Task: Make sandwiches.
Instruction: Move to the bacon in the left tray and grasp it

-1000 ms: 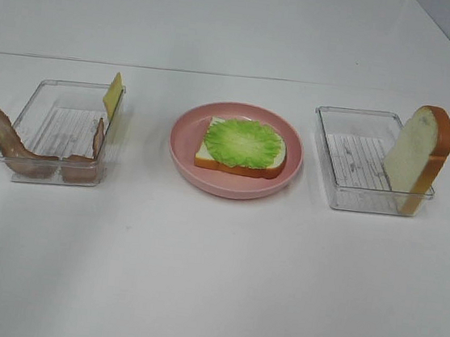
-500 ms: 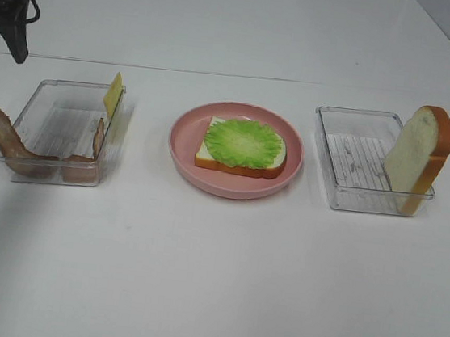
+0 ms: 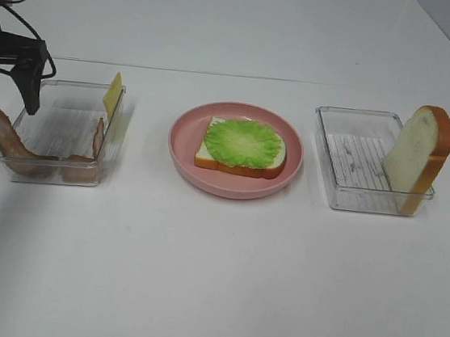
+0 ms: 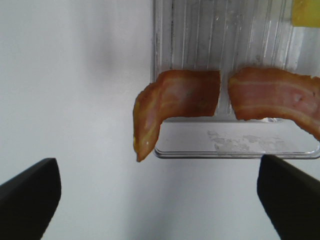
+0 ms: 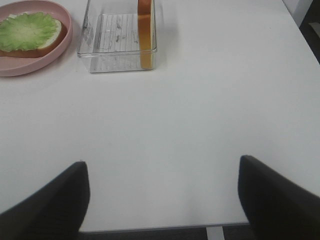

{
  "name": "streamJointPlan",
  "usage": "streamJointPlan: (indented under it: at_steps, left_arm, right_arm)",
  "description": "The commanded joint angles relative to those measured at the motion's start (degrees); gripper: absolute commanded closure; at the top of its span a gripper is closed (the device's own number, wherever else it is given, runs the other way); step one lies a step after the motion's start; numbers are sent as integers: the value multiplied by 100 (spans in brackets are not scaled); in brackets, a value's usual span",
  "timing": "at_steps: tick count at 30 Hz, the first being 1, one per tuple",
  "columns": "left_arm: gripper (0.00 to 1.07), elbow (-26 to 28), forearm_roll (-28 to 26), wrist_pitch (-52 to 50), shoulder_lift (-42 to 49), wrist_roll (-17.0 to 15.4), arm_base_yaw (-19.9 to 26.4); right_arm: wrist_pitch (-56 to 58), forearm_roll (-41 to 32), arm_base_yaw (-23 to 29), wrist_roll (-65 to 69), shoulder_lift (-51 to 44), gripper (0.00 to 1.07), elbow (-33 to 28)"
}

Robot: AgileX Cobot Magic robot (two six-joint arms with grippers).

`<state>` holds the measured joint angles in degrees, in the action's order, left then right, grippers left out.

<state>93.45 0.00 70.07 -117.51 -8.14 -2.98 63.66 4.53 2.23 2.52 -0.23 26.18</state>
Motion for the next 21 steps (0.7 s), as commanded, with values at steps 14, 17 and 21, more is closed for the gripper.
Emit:
streamJointPlan:
  at_steps: [14,17,21]
  left_arm:
    - [18,23,0,-29,-544,6,6]
    - [31,23,0,-86,-544,6,6]
    - [37,23,29,-201,-544,6,6]
  right_arm:
    - [-40,-11,-11,29,-120,27,-17]
    - [-40,-11,-11,29,-120,27,-17]
    - [-40,-11,-11,29,-120,27,-17]
